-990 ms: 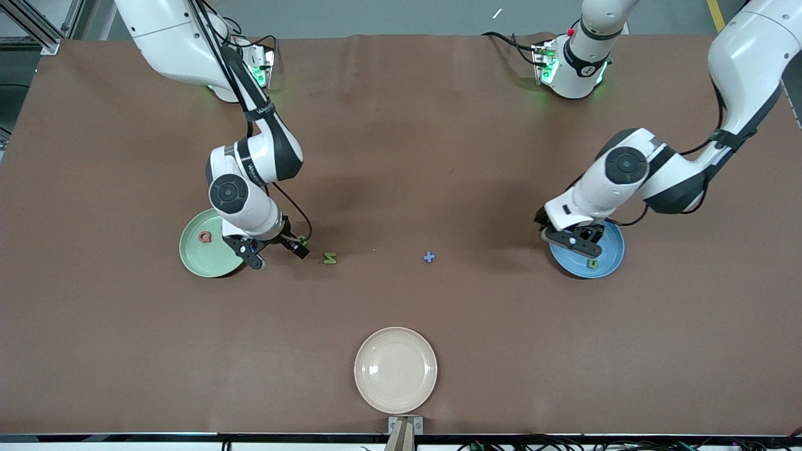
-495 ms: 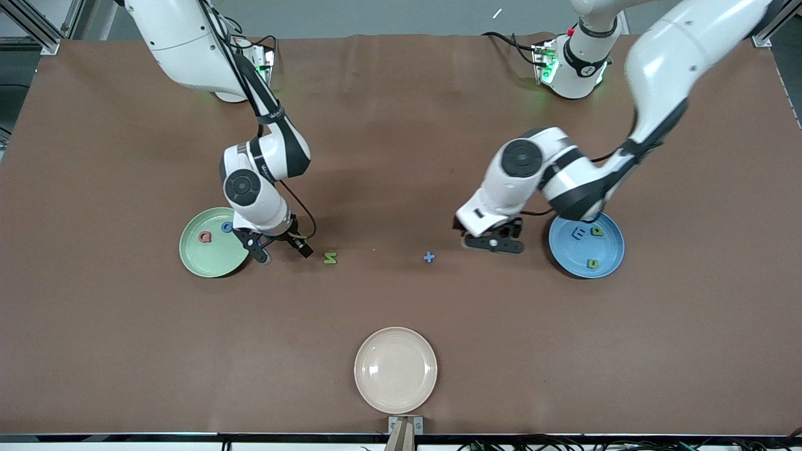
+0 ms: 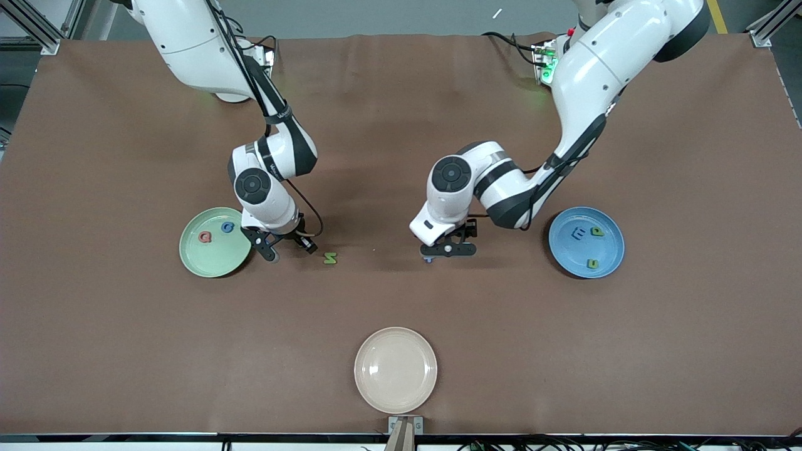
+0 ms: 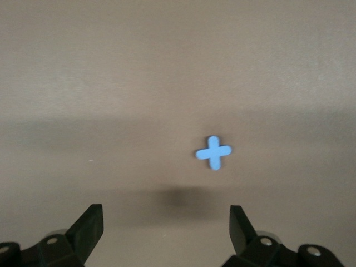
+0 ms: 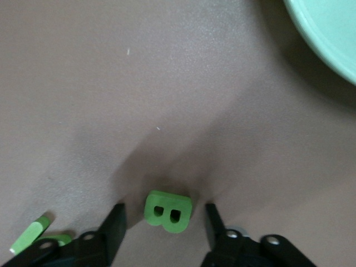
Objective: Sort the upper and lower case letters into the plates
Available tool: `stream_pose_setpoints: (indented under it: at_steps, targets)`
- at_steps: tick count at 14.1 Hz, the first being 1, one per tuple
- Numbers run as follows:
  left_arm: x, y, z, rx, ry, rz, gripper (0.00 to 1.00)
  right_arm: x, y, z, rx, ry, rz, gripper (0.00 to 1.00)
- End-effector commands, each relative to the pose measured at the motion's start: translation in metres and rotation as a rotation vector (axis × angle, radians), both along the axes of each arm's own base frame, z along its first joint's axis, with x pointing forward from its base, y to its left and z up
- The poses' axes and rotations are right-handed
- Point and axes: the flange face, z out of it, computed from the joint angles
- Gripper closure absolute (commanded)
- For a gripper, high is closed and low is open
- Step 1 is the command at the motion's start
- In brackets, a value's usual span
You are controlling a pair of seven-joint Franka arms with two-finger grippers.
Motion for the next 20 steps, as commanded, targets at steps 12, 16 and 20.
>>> stream_pose_setpoints:
  at_steps: [12, 16, 20]
  targets:
    - [0.028, -0.030, -0.046, -0.064, -0.068, 0.035, 0.33, -0.001, -0.011, -0.005, -0.012, 0.015, 0.027, 0.68]
    - [0.029, -0.030, -0.044, -0.075, -0.056, 0.044, 0.62, 0.001, -0.013, -0.004, -0.013, 0.016, 0.031, 0.99]
    - [0.028, -0.030, -0.046, -0.073, -0.055, 0.040, 0.80, 0.032, -0.022, 0.036, -0.024, 0.118, 0.060, 1.00]
